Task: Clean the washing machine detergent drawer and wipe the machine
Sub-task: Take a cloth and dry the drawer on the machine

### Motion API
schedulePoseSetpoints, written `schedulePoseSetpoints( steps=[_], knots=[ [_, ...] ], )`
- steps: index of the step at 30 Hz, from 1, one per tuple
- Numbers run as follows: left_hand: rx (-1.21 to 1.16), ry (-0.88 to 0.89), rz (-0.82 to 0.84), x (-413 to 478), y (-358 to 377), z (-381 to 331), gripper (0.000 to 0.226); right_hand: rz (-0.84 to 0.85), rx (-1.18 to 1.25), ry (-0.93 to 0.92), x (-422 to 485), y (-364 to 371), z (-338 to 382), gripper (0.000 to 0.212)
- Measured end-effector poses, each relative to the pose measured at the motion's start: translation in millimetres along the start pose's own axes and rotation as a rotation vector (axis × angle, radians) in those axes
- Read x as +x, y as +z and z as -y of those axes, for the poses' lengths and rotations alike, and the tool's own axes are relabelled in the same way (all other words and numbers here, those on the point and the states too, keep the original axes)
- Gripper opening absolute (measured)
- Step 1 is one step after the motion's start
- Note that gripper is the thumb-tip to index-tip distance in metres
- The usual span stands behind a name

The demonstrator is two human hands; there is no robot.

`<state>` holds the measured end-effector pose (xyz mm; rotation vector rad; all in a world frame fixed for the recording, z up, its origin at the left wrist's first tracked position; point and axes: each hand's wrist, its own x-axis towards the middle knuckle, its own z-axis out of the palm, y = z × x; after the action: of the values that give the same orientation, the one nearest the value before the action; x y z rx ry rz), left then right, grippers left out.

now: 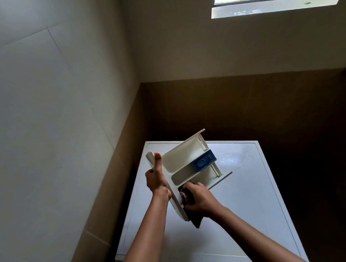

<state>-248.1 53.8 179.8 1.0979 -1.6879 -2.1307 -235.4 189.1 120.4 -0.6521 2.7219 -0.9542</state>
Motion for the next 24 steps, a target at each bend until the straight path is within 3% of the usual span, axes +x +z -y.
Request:
schedulePoseSetpoints(
  steps=[5, 10, 11, 15, 18, 21, 24],
  knots=[
    [-0.032, -0.083, -0.011, 11, -5, 4, 0.06, -0.173, 0.026, -0.18, -15, 11, -10, 0.016],
    [-0.092, -0.179, 0.024, 12, -13, 5, 0.054, -0.176, -0.072, -0.316, -21, 9, -14, 0.01],
    [-0.109, -0.198, 0.031, 12, -15, 6, 0.053, -0.171, -0.079, -0.343, -22, 8, -16, 0.003],
    [-0.126, -0.246, 0.06, 15, -23, 9, 0.06, -0.116, -0.14, -0.437, -24, 3, -21, 0.024],
    [-0.134, -0.235, 0.027, 19, -33, 7, 0.075, -0.132, -0.185, -0.493, -28, -3, -31, 0.014],
    [-0.167, -0.247, 0.036, 34, -46, 11, 0.108, -0.258, -0.004, -0.334, -36, -2, -45, 0.019],
    [-0.169, -0.267, 0.05, 38, -57, 8, 0.117, -0.414, 0.177, 0.039, -41, 8, -55, 0.041]
  ],
)
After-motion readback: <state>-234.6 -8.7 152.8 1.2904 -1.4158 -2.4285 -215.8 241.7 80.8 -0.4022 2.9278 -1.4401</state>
